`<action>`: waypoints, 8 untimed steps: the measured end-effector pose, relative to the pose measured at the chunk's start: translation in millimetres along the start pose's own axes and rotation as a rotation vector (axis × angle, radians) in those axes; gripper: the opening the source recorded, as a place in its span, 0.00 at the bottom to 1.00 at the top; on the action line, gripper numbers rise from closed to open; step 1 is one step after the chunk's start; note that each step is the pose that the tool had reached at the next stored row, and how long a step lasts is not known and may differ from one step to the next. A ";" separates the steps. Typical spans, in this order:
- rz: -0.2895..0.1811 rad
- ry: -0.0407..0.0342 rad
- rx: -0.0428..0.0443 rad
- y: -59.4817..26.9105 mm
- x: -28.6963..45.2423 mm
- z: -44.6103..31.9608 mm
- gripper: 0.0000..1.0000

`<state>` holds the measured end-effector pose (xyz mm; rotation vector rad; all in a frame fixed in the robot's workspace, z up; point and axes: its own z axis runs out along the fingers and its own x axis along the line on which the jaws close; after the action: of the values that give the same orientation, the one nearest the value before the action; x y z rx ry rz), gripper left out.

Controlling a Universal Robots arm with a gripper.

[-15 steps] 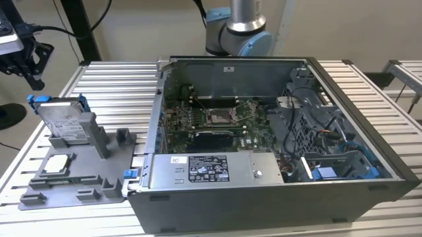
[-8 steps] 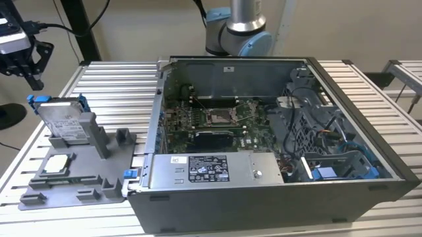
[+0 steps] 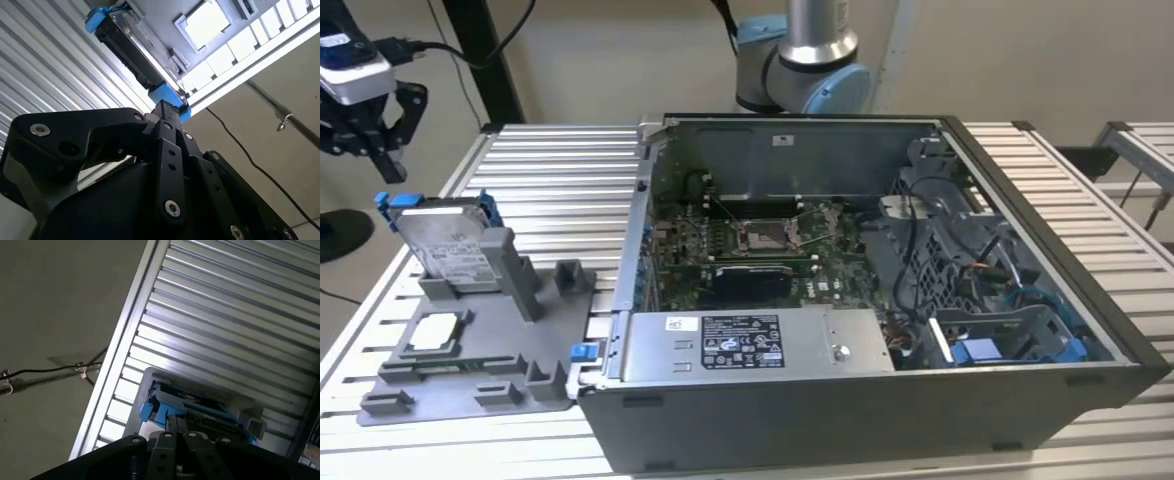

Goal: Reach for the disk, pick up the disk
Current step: 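Pick up the disk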

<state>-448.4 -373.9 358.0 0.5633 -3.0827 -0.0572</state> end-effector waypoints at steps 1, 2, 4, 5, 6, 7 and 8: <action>-0.018 0.0007 0.0001 0.0 0.0 0.0 0.00; -0.036 0.0014 0.0002 0.0 0.0 0.0 0.00; -0.072 0.0029 0.0006 0.0 0.0 0.0 0.00; -0.091 0.0037 0.0008 0.0 0.0 0.0 0.00; -0.109 0.0045 0.0011 0.0 0.0 0.0 0.00; -0.127 0.0053 0.0012 0.0 0.0 0.0 0.00; -0.145 0.0059 0.0014 0.0 0.0 0.0 0.00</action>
<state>-448.4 -373.9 358.0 0.7844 -3.0310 -0.0540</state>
